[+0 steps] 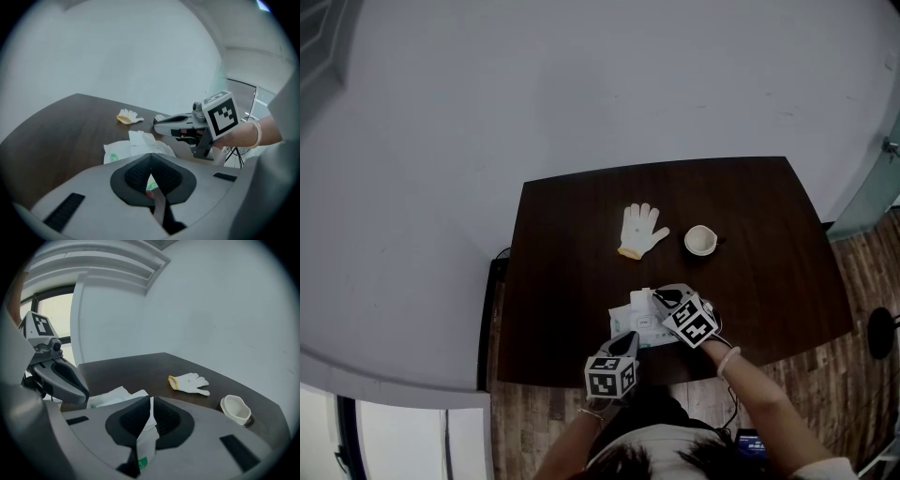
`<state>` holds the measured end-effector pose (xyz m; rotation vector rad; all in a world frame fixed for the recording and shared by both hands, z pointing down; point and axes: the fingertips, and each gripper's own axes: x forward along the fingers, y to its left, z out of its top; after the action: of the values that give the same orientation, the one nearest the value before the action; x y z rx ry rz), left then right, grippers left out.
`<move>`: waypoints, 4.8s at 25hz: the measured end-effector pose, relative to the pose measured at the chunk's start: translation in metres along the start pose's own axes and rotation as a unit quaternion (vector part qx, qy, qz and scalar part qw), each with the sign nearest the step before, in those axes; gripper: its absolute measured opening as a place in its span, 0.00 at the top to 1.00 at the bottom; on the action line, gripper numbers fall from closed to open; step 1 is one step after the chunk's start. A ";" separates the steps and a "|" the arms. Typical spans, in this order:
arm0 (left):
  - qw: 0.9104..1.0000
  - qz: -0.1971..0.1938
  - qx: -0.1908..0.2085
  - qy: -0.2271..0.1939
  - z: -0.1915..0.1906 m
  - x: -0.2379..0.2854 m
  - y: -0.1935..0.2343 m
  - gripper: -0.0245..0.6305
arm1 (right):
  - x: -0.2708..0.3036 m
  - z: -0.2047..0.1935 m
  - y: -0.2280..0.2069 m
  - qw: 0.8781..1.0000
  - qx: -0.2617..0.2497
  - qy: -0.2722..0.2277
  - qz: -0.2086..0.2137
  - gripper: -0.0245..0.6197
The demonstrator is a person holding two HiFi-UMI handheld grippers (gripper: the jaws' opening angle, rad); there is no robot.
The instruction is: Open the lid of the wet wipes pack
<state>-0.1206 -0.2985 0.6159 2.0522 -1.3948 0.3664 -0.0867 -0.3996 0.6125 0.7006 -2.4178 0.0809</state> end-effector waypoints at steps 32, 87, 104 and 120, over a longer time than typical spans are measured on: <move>0.980 0.071 0.094 -0.159 0.063 -0.111 -0.089 0.94 | -0.168 0.025 0.053 0.988 0.016 -0.142 -0.063 0.95; 0.959 0.007 0.124 -0.256 0.055 -0.280 -0.171 0.94 | -0.345 0.070 0.177 0.959 0.032 -0.219 -0.178 0.95; 0.962 -0.004 0.127 -0.244 0.065 -0.267 -0.171 0.94 | -0.350 0.074 0.160 0.956 0.034 -0.223 -0.189 0.95; 0.965 -0.027 0.133 -0.223 0.063 -0.247 -0.169 0.94 | -0.335 0.069 0.149 0.956 0.057 -0.218 -0.186 0.95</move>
<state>-0.0739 -0.1153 0.3763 2.4991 -1.6119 0.0683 0.0256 -0.1308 0.3795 1.3338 -2.6545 -0.0986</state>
